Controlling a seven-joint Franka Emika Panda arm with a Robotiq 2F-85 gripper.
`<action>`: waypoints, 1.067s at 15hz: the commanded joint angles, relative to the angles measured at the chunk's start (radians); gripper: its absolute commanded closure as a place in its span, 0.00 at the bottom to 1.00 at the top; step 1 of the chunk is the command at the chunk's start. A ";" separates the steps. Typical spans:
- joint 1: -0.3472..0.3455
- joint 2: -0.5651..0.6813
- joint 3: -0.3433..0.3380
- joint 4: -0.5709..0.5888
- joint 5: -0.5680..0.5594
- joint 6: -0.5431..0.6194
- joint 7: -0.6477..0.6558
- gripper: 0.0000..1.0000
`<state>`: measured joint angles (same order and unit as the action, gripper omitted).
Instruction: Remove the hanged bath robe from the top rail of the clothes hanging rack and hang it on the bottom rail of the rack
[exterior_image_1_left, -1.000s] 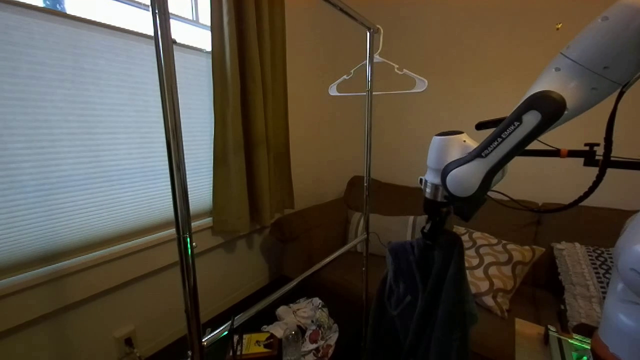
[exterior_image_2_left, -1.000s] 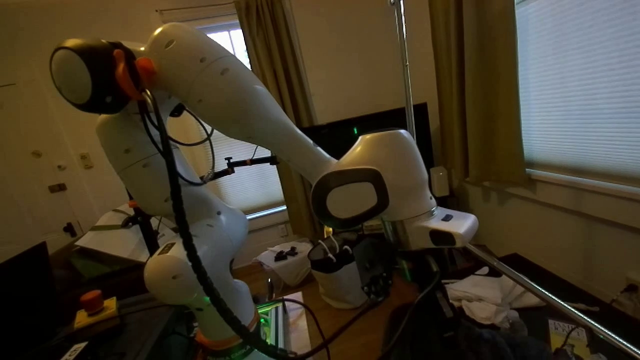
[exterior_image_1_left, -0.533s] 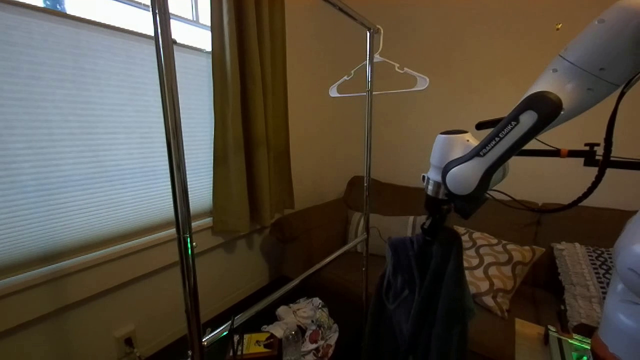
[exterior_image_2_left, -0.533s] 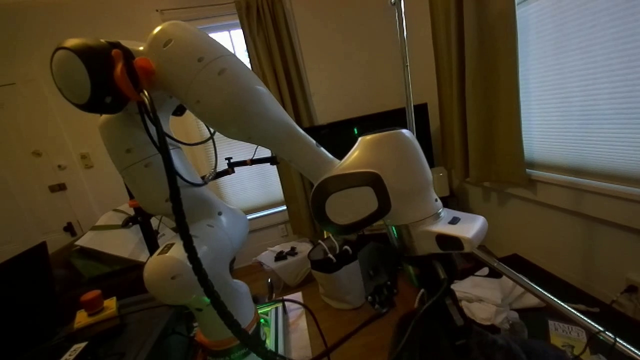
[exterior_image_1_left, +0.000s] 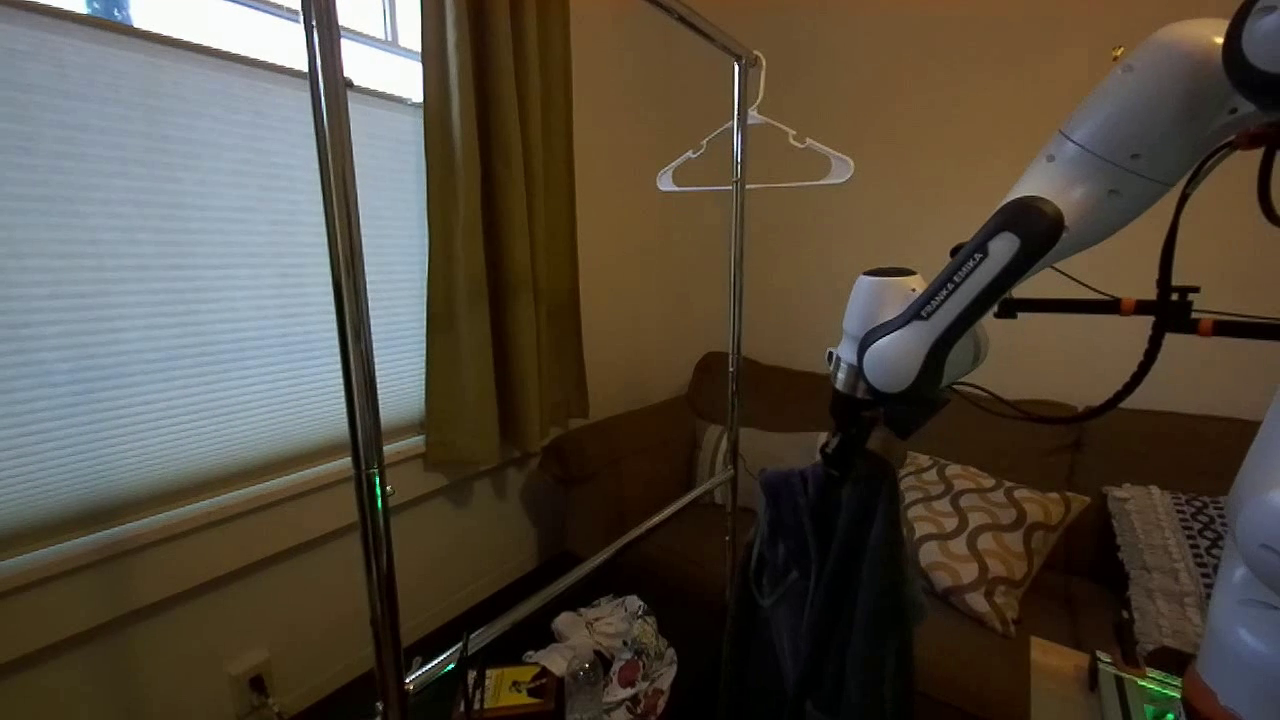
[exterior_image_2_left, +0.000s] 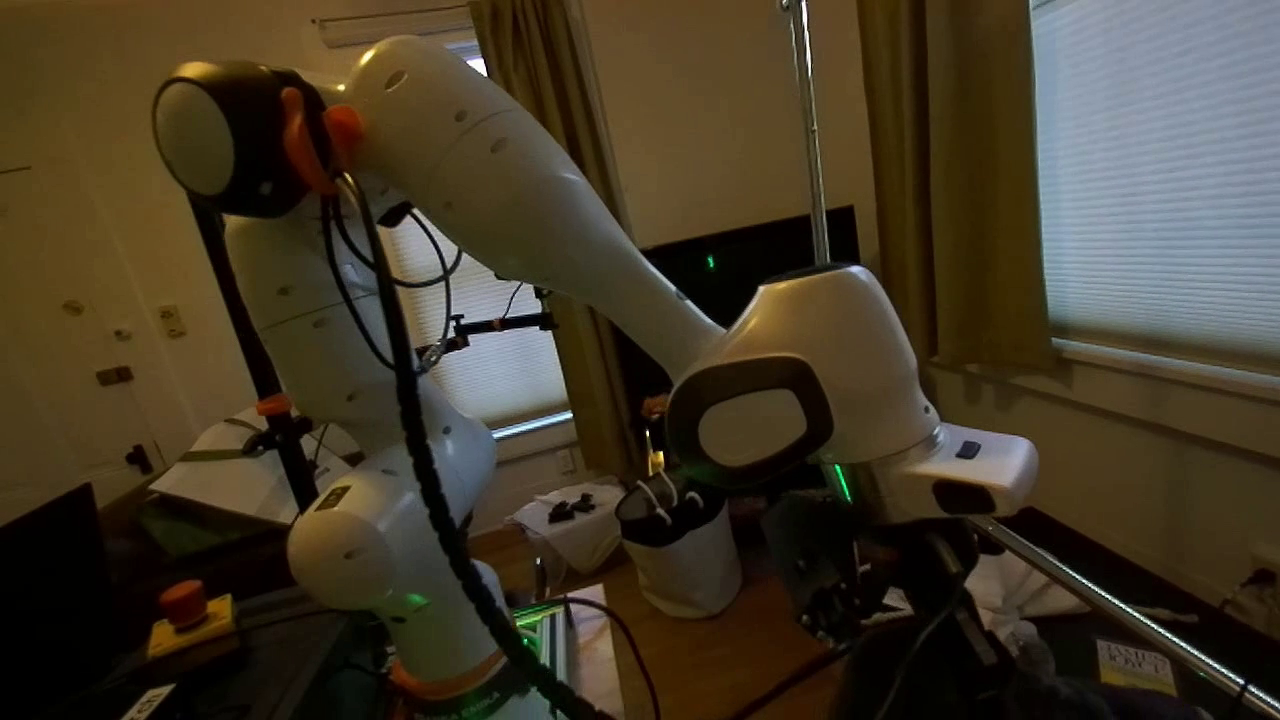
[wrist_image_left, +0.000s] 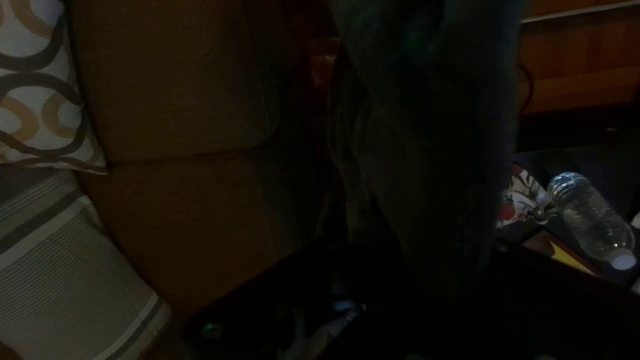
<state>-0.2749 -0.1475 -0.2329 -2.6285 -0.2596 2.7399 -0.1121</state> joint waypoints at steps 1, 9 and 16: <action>0.012 0.041 -0.009 0.060 0.053 0.031 -0.016 0.99; 0.026 0.172 -0.001 0.176 0.112 -0.108 -0.030 0.70; 0.047 0.076 0.022 0.123 0.132 -0.128 -0.123 0.25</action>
<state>-0.2464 0.0182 -0.2262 -2.4443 -0.1761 2.6075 -0.1306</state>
